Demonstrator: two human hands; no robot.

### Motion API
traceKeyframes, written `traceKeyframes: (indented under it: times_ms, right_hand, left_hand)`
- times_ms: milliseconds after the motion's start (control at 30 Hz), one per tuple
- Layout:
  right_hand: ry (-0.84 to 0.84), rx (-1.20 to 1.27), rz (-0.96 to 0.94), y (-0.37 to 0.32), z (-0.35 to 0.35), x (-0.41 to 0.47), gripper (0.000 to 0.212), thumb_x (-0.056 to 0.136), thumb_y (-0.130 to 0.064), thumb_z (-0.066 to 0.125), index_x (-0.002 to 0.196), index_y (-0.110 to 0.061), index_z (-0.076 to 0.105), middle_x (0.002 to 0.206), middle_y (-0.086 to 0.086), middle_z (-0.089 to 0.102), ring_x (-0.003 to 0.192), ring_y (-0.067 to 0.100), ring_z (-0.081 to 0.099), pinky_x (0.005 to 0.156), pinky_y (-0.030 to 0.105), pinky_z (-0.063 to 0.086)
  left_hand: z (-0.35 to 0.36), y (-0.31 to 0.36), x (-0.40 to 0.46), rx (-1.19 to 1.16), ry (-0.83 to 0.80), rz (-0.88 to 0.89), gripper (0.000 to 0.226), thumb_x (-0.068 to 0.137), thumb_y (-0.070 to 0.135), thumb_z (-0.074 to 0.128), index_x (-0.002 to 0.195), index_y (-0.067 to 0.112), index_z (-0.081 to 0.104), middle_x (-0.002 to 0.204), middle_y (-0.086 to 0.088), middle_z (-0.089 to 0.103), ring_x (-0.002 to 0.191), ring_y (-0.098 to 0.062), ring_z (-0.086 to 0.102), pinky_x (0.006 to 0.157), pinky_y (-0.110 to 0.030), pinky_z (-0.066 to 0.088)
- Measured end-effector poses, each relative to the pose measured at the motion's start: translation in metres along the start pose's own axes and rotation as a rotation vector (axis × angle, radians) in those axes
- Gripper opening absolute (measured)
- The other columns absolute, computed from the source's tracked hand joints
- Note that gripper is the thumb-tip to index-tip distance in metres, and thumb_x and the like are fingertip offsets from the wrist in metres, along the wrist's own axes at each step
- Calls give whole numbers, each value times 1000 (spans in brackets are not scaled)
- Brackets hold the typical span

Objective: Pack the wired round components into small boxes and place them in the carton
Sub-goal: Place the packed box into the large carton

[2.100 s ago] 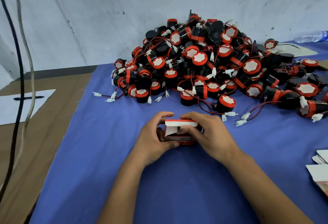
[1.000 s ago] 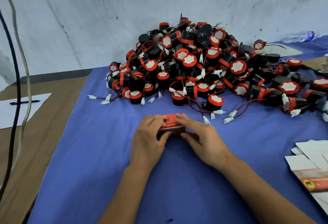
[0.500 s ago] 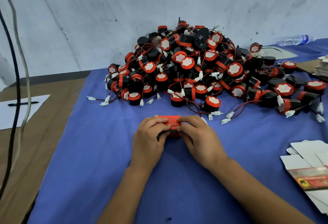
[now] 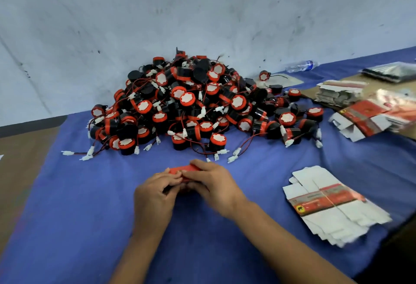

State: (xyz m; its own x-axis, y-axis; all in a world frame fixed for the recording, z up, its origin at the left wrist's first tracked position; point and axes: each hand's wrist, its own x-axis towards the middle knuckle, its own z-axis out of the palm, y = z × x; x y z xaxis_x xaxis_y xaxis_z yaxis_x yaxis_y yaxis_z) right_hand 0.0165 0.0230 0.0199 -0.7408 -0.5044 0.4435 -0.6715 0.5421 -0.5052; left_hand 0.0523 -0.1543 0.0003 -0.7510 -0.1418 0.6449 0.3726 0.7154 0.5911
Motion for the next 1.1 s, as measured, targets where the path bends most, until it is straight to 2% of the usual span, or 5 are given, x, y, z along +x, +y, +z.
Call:
traceKeyframes:
  times_ms: [133, 367, 600, 933, 1100]
  right_hand:
    - [402, -42, 12, -5, -98, -36, 22, 96, -15, 70, 116, -13, 79, 129, 11, 69, 110, 36, 67, 92, 47, 53]
    - [789, -344, 430, -26, -318, -176, 18, 88, -23, 80, 104, -33, 81, 106, -12, 71, 96, 5, 67, 82, 29, 56]
    - [-58, -401, 1315, 8, -365, -254, 9, 88, -24, 78, 96, -21, 77, 88, 2, 74, 78, 16, 69, 71, 37, 61]
    - [-319, -305, 1355, 44, -347, -239, 24, 99, -20, 63, 120, -10, 71, 106, 16, 72, 95, 34, 73, 85, 50, 63]
    - [223, -721, 1159, 23, -332, -215, 18, 91, -17, 65, 109, -19, 70, 97, 5, 68, 85, 27, 67, 75, 41, 61]
  left_hand:
    - [29, 92, 36, -243, 21, 163, 23, 79, -6, 83, 95, 10, 82, 103, 7, 75, 106, -2, 68, 94, -13, 52]
    - [137, 330, 50, -720, -377, 411, 22, 91, 12, 71, 111, 12, 79, 115, 4, 76, 114, -12, 69, 95, -44, 58]
    - [220, 398, -11, -279, -992, 686, 11, 91, 18, 62, 85, 12, 69, 85, -5, 71, 88, -28, 67, 73, -42, 52]
    - [225, 373, -23, -416, -393, 685, 13, 90, 9, 60, 85, 8, 72, 91, -5, 70, 97, -24, 58, 86, -36, 47]
    - [212, 313, -17, -425, -306, 325, 16, 98, 21, 57, 110, 15, 67, 106, 1, 67, 106, -21, 58, 88, -34, 44]
